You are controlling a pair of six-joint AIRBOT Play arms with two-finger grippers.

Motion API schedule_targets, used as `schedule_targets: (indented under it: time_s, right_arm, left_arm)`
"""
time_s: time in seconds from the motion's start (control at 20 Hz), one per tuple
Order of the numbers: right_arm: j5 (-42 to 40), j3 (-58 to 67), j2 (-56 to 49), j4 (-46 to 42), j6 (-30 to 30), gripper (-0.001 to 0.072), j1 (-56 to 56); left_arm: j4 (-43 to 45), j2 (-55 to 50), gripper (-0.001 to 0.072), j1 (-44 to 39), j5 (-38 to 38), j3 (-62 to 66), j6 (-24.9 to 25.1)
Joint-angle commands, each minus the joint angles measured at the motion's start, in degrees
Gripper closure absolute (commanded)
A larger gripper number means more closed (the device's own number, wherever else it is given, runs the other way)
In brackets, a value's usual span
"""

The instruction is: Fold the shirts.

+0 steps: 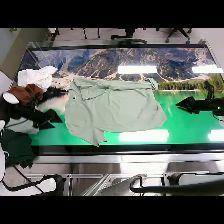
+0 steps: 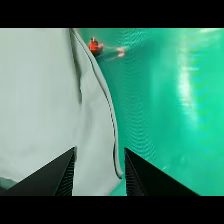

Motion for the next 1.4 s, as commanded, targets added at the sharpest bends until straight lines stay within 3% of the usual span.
schedule_targets:
  time_s: [0.0, 0.1, 0.2, 0.4, 0.5, 0.55, 0.6, 0.65, 0.9, 1.05, 1.1, 1.15, 1.2, 1.35]
  right_arm:
    - [0.7, -1.6, 0.04, -0.44, -0.42, 0.0364, -0.15]
    - [0.85, -1.6, 0.02, -0.46, -0.42, 0.0362, -0.15]
    - [0.87, -1.64, 0.02, -0.83, -0.39, 0.0272, -0.17]
    - [1.18, -1.7, -0.04, -2.82, -0.37, 0.0263, -0.15]
    - [2.21, -2.64, -0.09, -2.89, -0.42, 0.0178, 0.0]
    - [2.12, -3.74, -0.11, -2.89, -0.46, 0.0182, 0.39]
    - [1.73, -4.87, -0.24, -2.84, -0.96, 0.0183, 1.16]
    - [1.16, -5.77, -0.72, -2.95, -1.33, 0.0184, 2.14]
    - [-0.13, -6.45, -7.17, -3.39, -1.9, 0.0188, 8.41]
    - [1.27, -6.43, -8.83, -3.34, -2.95, 0.0375, 11.1]
    - [1.75, -6.4, -8.76, -2.58, -3.41, 0.0475, 11.58]
    - [2.32, -6.25, -8.59, -1.44, -3.43, 0.0625, 11.98]
    - [2.51, -6.1, -8.04, -0.44, -3.41, 0.0692, 11.91]
    - [5.16, -2.29, -3.65, 5.44, -3.43, 0.0693, 11.58]
  left_arm:
    - [-4.09, 0.39, 0.0131, 2.29, 11.08, -9.81, 4.33]
    - [-11.32, -3.8, 0.0131, 1.81, 14.16, -10.45, 8.96]
    - [-15.65, -9.16, 0.0131, 0.59, 15.91, -9.11, 11.98]
    - [-16.68, -17.97, 0.0132, -1.11, 14.23, -2.19, 12.28]
    - [-16.72, -20.37, 0.0132, -1.09, 11.82, 0.96, 12.2]
    - [-16.76, -21.09, 0.0138, -1.11, 11.28, 2.08, 12.0]
    - [-16.79, -21.35, 0.0351, -1.11, 10.84, 2.71, 11.96]
    - [-16.79, -21.22, 0.0694, -1.11, 10.51, 2.84, 12.04]
    - [-16.83, -20.35, 0.0691, -1.09, 8.22, 2.82, 12.17]
    - [-16.79, -20.39, 0.069, -1.11, 5.16, 2.8, 12.17]
    - [-16.81, -20.39, 0.069, -1.11, 5.22, 2.82, 12.17]
    - [-16.87, -20.37, 0.0691, -1.11, 5.27, 2.84, 12.17]
    - [-17.03, -20.35, 0.0692, -1.11, 5.57, 2.84, 12.17]
    - [-24.68, -17.55, 0.0695, -1.09, 3.89, 2.84, 15.69]
